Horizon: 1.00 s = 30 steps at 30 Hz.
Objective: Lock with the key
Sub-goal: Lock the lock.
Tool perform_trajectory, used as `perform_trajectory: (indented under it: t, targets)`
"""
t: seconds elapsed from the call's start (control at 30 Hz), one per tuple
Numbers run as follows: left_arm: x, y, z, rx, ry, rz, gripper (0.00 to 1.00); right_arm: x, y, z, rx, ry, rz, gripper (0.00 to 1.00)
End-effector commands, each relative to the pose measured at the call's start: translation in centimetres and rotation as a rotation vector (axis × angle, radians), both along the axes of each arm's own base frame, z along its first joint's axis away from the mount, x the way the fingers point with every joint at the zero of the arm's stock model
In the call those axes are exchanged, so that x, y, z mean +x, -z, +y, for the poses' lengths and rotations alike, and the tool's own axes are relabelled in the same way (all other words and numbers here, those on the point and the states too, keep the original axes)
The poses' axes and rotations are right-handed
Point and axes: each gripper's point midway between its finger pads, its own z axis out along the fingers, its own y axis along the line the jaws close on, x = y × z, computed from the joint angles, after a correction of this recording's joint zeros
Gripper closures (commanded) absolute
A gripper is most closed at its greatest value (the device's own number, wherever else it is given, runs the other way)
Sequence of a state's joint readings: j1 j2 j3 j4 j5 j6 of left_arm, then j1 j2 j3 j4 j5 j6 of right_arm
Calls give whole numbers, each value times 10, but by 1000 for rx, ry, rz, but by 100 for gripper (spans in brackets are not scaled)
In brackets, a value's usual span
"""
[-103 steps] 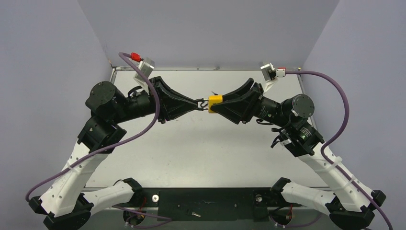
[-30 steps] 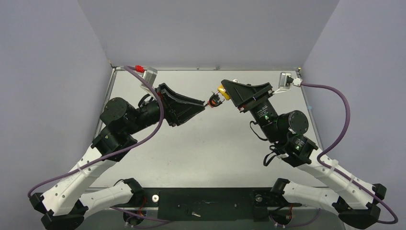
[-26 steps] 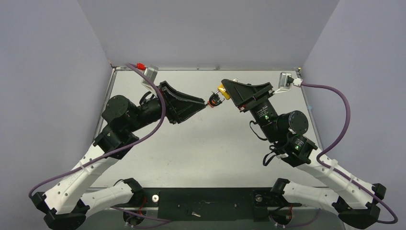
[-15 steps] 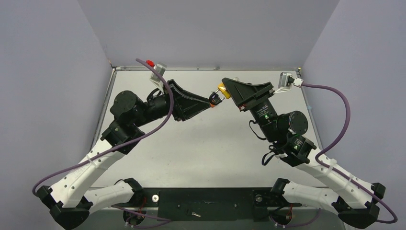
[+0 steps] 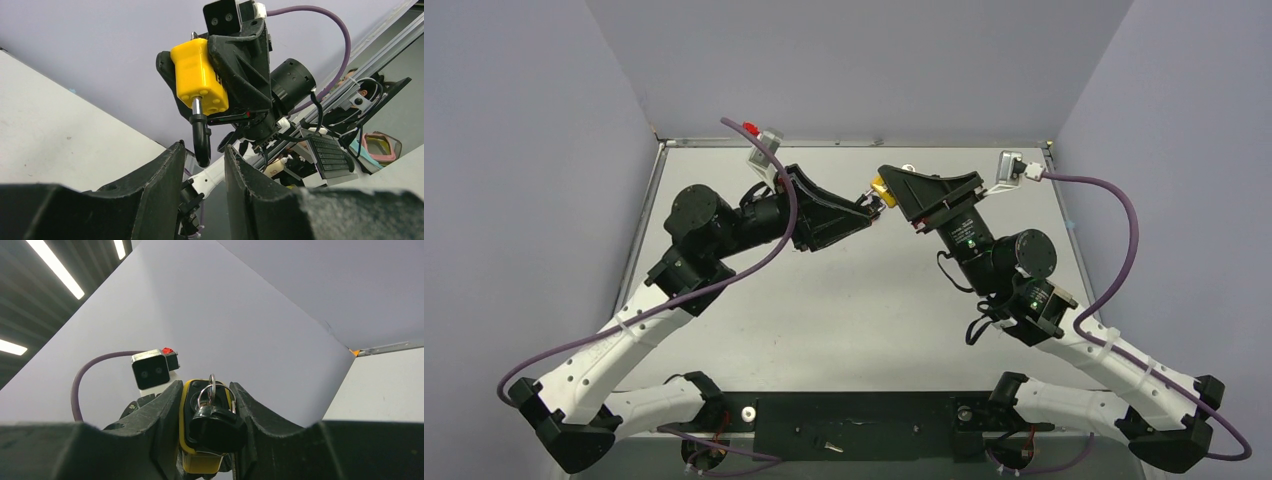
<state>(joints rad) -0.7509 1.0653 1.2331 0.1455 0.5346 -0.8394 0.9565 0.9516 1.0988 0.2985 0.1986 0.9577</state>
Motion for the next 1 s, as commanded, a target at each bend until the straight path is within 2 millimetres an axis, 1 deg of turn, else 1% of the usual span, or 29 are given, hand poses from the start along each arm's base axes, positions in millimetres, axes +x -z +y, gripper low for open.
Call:
perform_trajectory:
  t: [0.0,0.23,0.3,0.33,0.37,0.4,0.43,0.57,0.6,0.63,0.67,0.7,0.73,0.77,0.8,0.83,0.87,0.9,0.93,0.97]
  targets:
    - [-7,-29,3,-69,28,-59,68,-9,-29,-9,85,-1,-71,100]
    - [-3,-30,5,-86,24,-43,76,-11,-25,-6,65,-2,-73,100]
    - [-2,-30,5,-88,22,-38,81,-11,-23,-5,54,0,-73,100]
    - [-2,-30,6,-89,22,-37,87,-11,-21,-5,49,0,-72,100]
    - [-2,-30,6,-88,21,-37,90,-11,-19,-4,40,1,-73,100]
    - [-2,-31,6,-88,19,-37,97,-11,-18,-5,37,4,-74,100]
    - [-1,-29,7,-82,15,-36,100,-12,-16,-4,22,0,-75,100]
    - [1,-26,8,-52,-3,-42,100,-13,-7,1,-45,-9,-88,100]
    - [1,-25,8,-42,-7,-49,100,-15,-8,0,-64,-5,-102,95]
    - [1,-24,10,-13,-16,-60,100,-15,-2,1,-100,-10,-98,89]
    - [2,-16,10,24,-20,-46,100,-18,-5,-1,-122,-4,-120,72]
    - [-1,-23,14,33,-29,-96,100,-19,1,-1,-162,-8,-121,63]
    - [-2,-12,16,82,-28,-71,100,-22,-1,-6,-184,3,-146,58]
    - [-6,-17,20,94,-35,-113,100,-24,3,-8,-216,-4,-156,48]
    - [-8,-10,23,129,-34,-101,100,-27,0,-15,-236,7,-189,44]
    - [-15,-16,28,133,-31,-143,100,-30,4,-16,-270,-9,-204,37]
    - [-19,-12,30,153,-23,-140,100,-35,3,-20,-291,-15,-240,34]
    - [-26,-16,34,155,-10,-171,100,-40,3,-25,-311,-32,-274,27]
    - [-32,-14,36,170,11,-170,100,-47,7,-24,-343,-70,-319,25]
    - [-37,-17,38,172,19,-187,100,-43,6,-32,-359,-54,-339,21]
